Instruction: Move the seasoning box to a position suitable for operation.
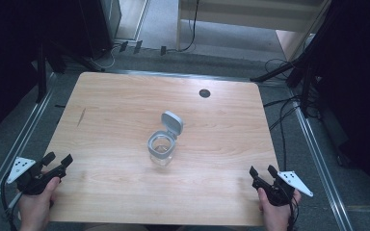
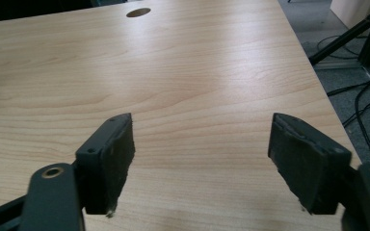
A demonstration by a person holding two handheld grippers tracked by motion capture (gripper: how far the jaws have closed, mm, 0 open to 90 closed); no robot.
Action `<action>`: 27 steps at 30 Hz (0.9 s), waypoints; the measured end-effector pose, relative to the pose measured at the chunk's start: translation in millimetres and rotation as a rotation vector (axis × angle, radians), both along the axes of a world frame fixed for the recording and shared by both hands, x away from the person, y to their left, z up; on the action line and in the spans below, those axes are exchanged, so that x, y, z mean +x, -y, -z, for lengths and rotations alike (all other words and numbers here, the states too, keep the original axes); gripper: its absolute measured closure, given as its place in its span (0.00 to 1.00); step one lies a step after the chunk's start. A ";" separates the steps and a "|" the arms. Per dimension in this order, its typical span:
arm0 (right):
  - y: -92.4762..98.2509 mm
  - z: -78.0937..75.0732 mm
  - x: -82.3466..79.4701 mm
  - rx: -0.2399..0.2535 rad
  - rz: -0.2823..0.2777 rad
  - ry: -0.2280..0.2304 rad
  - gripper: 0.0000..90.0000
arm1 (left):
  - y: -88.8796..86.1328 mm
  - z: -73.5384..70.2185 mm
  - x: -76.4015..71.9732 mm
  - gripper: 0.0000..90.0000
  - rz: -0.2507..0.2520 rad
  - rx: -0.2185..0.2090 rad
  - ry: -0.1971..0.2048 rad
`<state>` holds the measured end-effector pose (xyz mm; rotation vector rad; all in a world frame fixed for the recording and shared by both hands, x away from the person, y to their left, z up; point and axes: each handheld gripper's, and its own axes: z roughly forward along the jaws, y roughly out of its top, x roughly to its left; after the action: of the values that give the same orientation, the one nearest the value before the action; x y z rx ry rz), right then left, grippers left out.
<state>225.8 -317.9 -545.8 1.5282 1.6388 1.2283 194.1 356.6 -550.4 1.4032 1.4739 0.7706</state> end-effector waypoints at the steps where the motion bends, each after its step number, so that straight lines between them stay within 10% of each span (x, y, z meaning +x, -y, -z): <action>1: -0.7 -0.3 -0.6 -0.009 0.001 0.008 0.43 | 1.8 -0.4 0.4 0.29 0.003 0.010 -0.005; 8: -16.8 -14.0 -3.6 -0.011 -0.037 0.067 0.63 | 18.7 -8.3 5.8 0.36 0.084 0.017 -0.014; 27: -88.9 -31.9 10.7 0.030 -0.244 0.024 0.92 | 94.9 -33.6 46.5 0.85 0.335 -0.066 -0.045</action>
<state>236.5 -229.0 -513.9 1.3544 1.8404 1.3975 240.6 261.8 -516.8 1.5732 1.2409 0.4785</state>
